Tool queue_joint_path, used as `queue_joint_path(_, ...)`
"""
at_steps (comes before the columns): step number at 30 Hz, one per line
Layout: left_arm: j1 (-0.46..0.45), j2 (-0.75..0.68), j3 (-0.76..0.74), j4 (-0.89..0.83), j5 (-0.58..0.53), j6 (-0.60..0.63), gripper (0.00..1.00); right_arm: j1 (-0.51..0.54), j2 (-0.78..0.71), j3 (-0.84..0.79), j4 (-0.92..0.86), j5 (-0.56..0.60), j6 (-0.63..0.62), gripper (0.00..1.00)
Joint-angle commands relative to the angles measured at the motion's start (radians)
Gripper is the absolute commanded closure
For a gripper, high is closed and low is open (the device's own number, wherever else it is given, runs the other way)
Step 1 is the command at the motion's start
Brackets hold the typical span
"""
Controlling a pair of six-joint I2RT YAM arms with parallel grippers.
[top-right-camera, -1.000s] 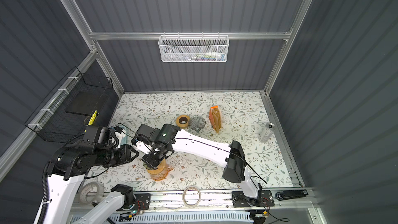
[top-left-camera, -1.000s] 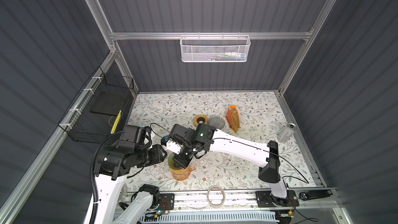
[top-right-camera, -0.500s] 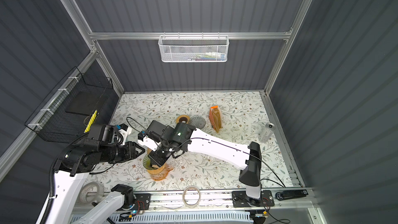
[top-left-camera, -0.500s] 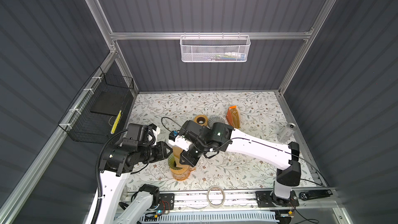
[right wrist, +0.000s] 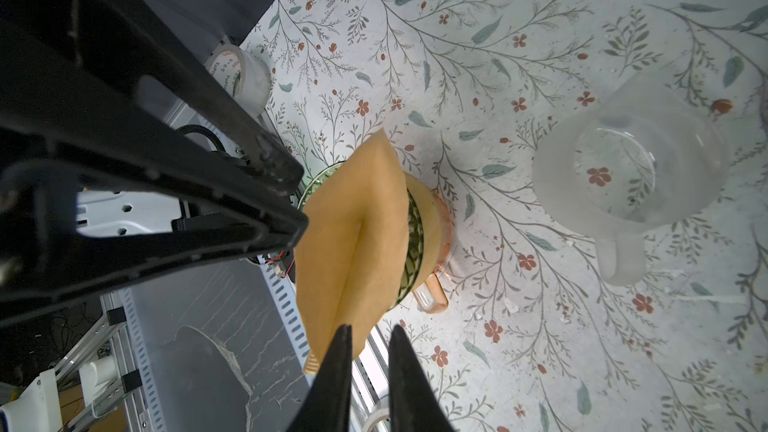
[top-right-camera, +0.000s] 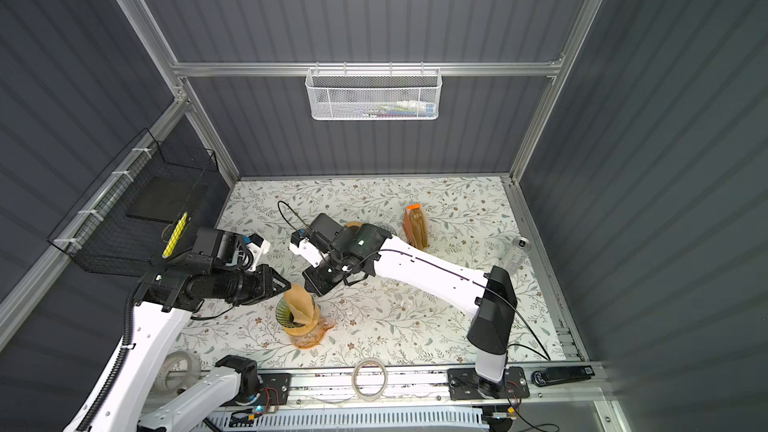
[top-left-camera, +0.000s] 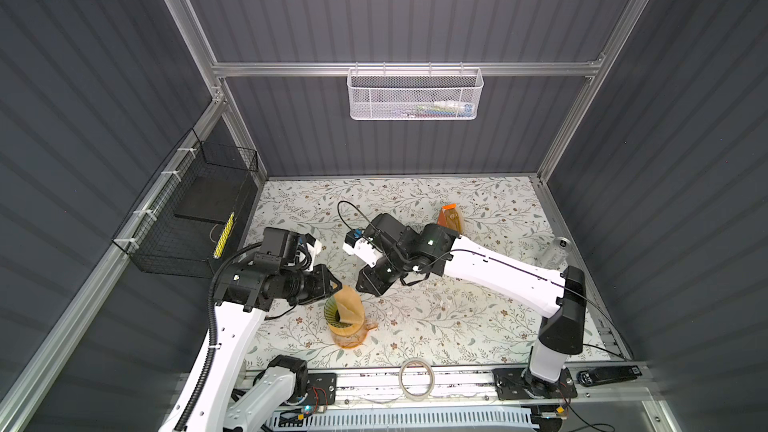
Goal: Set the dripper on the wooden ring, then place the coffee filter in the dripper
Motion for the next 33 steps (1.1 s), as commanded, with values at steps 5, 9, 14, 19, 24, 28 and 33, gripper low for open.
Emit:
queue_joint_path(5,0.0,0.008,-0.046,-0.041,0.034,0.067,0.72,-0.005,0.065,0.057,0.022,-0.017,0.002,0.8)
queue_joint_path(9,0.0,0.011,-0.045,-0.103,0.005,0.097,0.72,-0.003,0.101,0.094,0.003,-0.017,-0.008,0.8)
queue_joint_path(14,0.0,-0.001,-0.041,-0.131,-0.015,0.104,0.72,0.003,0.116,0.101,0.0,-0.017,-0.01,0.8)
queue_joint_path(19,0.0,-0.018,-0.063,-0.13,-0.016,0.088,0.72,0.017,0.13,0.106,-0.023,0.004,-0.022,0.8)
queue_joint_path(24,0.0,-0.029,-0.074,-0.13,-0.019,0.08,0.72,0.032,0.144,0.109,-0.051,0.033,-0.034,0.79)
queue_joint_path(28,0.0,-0.036,-0.081,-0.123,-0.015,0.069,0.72,0.043,0.154,0.112,-0.07,0.052,-0.044,0.78)
queue_joint_path(33,0.0,-0.041,-0.1,-0.114,-0.008,0.064,0.73,0.052,0.158,0.112,-0.085,0.094,-0.051,0.8)
